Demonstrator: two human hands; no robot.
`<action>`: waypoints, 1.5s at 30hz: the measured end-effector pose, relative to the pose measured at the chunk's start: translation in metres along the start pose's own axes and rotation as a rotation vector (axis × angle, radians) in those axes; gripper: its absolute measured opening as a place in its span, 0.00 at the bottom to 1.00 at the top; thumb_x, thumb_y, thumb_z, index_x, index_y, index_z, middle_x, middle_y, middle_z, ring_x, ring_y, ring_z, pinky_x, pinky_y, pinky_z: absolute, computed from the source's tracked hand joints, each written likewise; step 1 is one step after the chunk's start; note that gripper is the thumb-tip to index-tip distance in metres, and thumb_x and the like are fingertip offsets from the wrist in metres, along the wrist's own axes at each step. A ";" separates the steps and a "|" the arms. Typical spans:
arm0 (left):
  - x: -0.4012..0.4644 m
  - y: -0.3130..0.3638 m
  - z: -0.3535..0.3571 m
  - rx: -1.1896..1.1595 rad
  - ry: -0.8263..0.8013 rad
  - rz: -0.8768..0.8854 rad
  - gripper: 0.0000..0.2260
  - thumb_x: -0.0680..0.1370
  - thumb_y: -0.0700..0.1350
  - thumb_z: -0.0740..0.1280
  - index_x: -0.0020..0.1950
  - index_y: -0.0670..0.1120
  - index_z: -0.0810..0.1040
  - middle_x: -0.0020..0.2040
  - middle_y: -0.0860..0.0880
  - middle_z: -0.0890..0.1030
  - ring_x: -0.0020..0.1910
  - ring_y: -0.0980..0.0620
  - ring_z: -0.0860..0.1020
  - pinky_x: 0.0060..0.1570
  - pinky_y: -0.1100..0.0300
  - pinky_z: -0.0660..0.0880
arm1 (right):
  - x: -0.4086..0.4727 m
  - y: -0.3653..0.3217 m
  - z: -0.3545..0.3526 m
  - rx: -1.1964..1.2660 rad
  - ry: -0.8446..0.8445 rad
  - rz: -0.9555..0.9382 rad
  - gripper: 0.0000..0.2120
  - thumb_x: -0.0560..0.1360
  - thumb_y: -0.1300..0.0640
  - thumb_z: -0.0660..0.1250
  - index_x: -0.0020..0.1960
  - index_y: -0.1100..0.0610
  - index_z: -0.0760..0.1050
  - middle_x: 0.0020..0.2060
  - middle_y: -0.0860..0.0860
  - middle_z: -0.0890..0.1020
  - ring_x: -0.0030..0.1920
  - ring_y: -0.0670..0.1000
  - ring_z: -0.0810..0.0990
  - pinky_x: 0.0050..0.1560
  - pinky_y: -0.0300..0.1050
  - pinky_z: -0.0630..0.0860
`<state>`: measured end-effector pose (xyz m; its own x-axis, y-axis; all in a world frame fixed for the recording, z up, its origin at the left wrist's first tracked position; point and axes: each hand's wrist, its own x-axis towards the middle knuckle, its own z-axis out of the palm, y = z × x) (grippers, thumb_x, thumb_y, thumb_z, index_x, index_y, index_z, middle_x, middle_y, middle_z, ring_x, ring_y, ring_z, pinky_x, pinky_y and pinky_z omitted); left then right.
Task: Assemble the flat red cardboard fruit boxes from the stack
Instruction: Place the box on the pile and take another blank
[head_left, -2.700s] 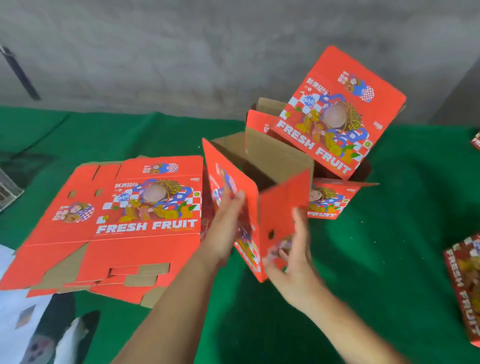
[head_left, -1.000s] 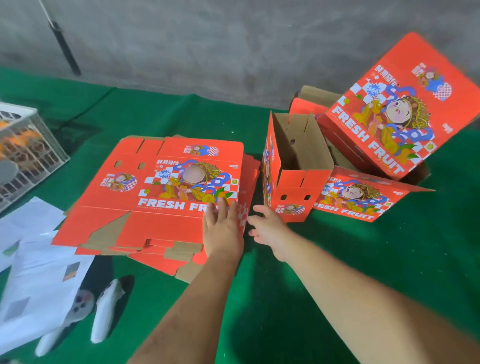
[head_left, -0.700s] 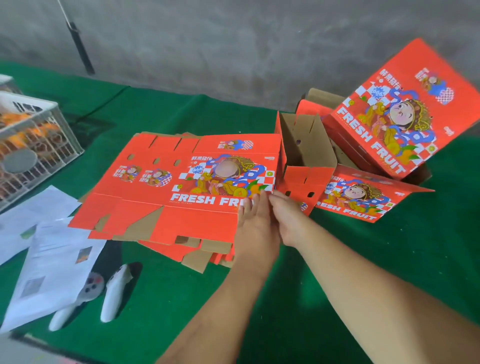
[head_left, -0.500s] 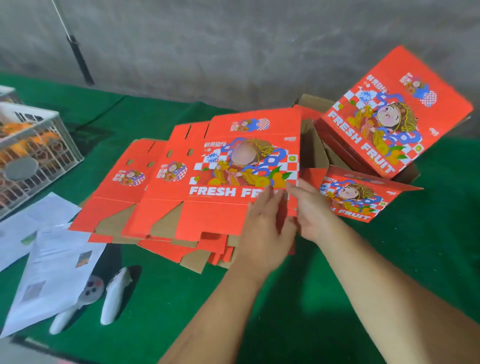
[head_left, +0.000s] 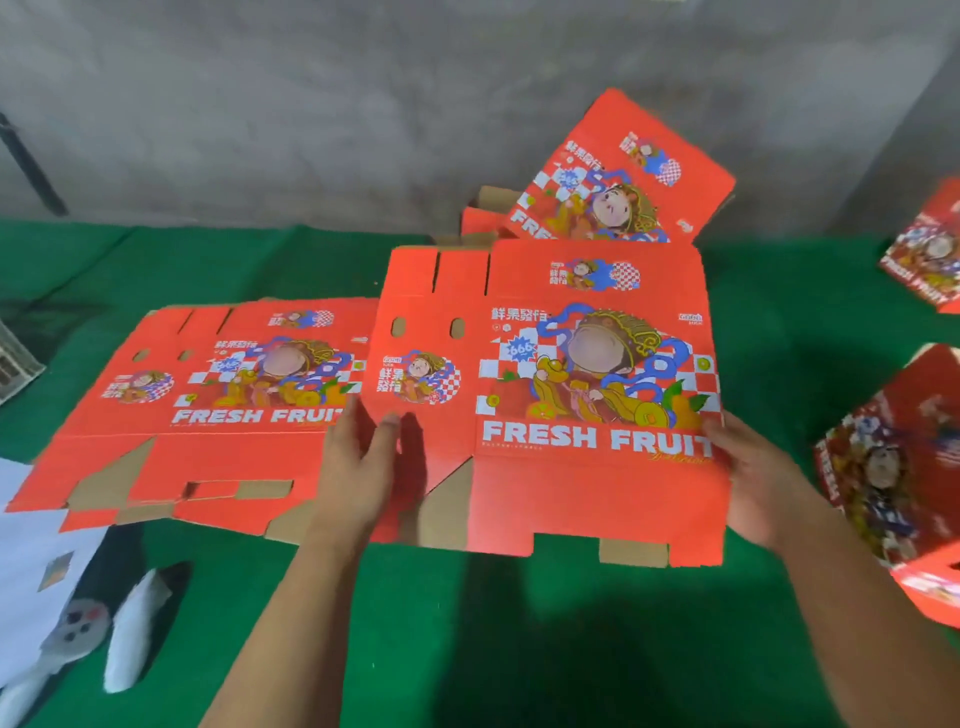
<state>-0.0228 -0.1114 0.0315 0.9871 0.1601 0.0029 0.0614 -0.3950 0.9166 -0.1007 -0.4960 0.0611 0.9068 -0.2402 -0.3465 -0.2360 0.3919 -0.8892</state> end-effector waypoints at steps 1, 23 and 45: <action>-0.008 0.003 0.007 -0.071 -0.025 0.002 0.24 0.75 0.61 0.63 0.63 0.47 0.78 0.55 0.44 0.83 0.55 0.49 0.80 0.62 0.42 0.74 | -0.008 0.002 -0.012 0.011 0.045 0.015 0.18 0.85 0.55 0.59 0.73 0.57 0.74 0.67 0.62 0.80 0.68 0.65 0.78 0.71 0.67 0.70; -0.088 0.005 0.065 -0.054 -0.339 -0.311 0.19 0.75 0.65 0.69 0.49 0.51 0.88 0.48 0.52 0.88 0.49 0.53 0.85 0.51 0.56 0.77 | -0.067 0.023 -0.104 -0.435 0.417 0.174 0.18 0.78 0.50 0.72 0.66 0.50 0.75 0.47 0.48 0.81 0.41 0.49 0.82 0.35 0.44 0.74; -0.060 -0.002 0.011 -0.447 -0.441 -0.603 0.38 0.67 0.60 0.72 0.73 0.43 0.71 0.68 0.34 0.76 0.55 0.39 0.82 0.47 0.46 0.83 | -0.063 0.009 -0.097 -0.568 -0.018 0.506 0.23 0.75 0.41 0.74 0.65 0.52 0.80 0.51 0.59 0.88 0.40 0.56 0.87 0.35 0.47 0.82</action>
<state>-0.0803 -0.1300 0.0249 0.7778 -0.1743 -0.6038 0.6195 0.0511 0.7833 -0.1937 -0.5638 0.0458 0.6448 -0.1363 -0.7521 -0.7635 -0.0680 -0.6423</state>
